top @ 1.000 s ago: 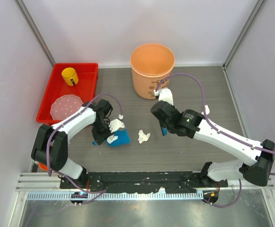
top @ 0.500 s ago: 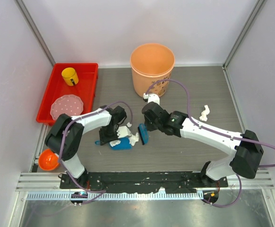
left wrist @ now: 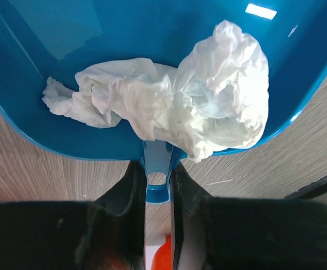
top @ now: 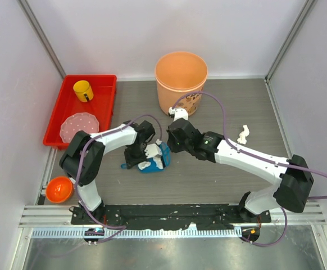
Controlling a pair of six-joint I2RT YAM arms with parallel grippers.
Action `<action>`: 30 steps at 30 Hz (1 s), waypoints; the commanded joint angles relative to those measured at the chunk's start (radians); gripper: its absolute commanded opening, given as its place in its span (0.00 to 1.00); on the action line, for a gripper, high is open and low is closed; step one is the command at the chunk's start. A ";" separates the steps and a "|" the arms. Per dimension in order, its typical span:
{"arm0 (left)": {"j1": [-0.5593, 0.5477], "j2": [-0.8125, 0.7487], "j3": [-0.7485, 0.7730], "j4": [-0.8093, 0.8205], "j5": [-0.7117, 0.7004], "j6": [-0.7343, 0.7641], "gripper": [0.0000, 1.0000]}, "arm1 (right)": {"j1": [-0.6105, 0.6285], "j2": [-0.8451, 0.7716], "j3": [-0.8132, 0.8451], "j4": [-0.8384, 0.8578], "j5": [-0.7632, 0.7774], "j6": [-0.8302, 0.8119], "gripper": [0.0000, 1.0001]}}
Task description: Sweep away the paper scraps from the table
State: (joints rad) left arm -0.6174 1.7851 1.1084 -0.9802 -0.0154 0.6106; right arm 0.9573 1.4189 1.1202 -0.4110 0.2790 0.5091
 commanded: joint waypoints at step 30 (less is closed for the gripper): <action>0.212 -0.127 0.438 0.069 0.284 -0.336 0.00 | -0.291 -0.331 -0.010 -0.328 0.233 -0.105 0.01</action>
State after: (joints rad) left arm -0.4644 1.7153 1.4464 -0.9333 0.2840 0.3542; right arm 0.7078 1.1419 1.0966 -0.7311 0.4858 0.4423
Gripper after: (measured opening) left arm 0.170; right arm 0.131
